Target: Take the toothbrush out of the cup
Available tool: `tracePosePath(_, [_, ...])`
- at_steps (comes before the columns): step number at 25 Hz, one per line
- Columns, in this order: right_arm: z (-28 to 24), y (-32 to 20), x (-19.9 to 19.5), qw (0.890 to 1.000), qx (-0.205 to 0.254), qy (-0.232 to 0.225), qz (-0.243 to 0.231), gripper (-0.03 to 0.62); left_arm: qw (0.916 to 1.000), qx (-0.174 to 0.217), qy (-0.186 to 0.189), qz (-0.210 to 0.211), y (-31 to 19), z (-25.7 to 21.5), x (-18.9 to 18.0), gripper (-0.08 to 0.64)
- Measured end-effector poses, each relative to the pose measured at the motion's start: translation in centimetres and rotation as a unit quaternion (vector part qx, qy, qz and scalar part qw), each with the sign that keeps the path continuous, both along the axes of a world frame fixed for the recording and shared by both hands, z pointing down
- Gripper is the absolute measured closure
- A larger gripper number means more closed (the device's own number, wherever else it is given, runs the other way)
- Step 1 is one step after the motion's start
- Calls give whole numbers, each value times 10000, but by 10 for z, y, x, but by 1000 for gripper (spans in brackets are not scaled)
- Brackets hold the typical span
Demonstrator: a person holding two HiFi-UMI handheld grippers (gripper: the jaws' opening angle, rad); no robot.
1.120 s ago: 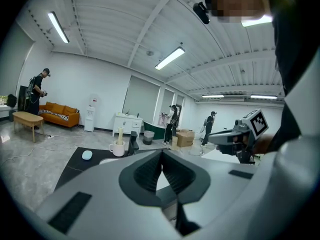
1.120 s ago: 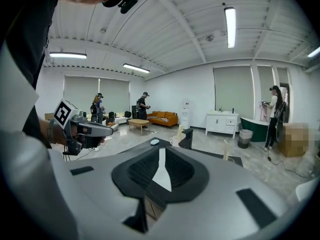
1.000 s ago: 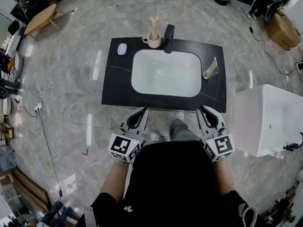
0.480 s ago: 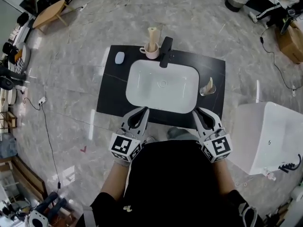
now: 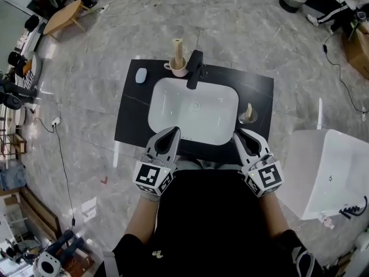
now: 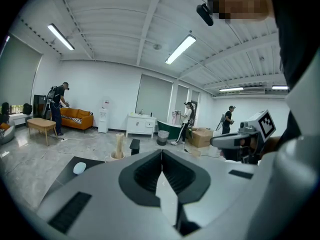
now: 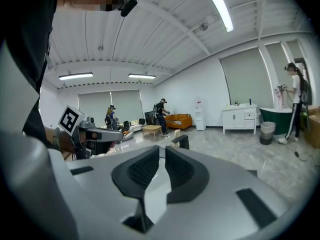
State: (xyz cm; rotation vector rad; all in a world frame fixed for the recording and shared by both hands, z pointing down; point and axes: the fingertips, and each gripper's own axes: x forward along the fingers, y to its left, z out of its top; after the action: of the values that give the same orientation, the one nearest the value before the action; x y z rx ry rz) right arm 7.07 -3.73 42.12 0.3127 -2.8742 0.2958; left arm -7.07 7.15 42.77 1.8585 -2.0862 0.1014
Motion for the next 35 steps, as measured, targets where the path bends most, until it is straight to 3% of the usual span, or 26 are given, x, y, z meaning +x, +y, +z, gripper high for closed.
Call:
tracePosePath(21, [-3, 6, -39, 9962, -126, 252, 821, 537, 9958, -123, 310, 854, -29, 23, -58, 537])
tracePosePath(35, [3, 4, -42, 9846, -98, 665, 1613, 537, 9930, -259, 595, 990, -63, 56, -126, 537])
